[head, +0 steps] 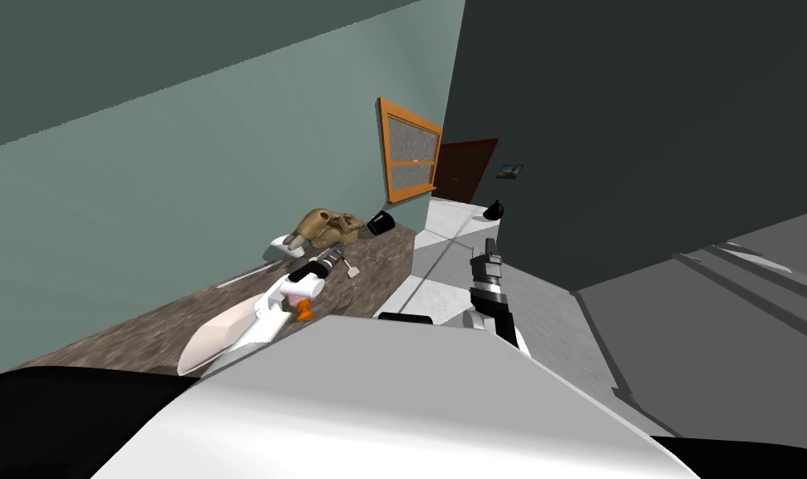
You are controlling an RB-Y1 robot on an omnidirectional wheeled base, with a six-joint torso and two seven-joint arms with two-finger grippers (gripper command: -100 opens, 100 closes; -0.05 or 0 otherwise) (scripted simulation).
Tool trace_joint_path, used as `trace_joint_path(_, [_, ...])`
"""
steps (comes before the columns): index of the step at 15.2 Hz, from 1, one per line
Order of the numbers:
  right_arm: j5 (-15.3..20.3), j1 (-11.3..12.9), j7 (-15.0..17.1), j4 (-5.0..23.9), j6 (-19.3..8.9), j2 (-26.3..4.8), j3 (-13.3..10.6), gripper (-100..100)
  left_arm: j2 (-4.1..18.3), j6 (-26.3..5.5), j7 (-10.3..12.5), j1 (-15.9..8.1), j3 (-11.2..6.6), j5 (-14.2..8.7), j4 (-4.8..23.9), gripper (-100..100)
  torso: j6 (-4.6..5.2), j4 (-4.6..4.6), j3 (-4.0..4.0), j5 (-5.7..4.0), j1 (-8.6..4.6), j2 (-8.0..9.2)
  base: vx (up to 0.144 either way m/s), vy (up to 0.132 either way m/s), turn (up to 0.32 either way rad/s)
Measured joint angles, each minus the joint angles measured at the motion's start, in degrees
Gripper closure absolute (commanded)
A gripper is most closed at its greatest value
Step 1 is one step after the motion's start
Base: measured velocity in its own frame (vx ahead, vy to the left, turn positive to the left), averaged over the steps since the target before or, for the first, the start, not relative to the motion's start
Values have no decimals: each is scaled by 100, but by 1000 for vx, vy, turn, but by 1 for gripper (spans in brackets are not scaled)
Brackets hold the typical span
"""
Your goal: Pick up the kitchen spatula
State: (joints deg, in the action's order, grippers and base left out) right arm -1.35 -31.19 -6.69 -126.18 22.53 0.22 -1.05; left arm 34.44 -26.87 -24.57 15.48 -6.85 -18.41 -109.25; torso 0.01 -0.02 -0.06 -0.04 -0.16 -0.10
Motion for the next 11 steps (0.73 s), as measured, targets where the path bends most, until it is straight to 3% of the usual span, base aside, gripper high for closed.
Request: trace_joint_path(11, [0,0,0,0,0,0,0,0,423,-1226,-308,-299,-62,-409,503,-100,-1,0,0,1,1,1,21,-32,-45])
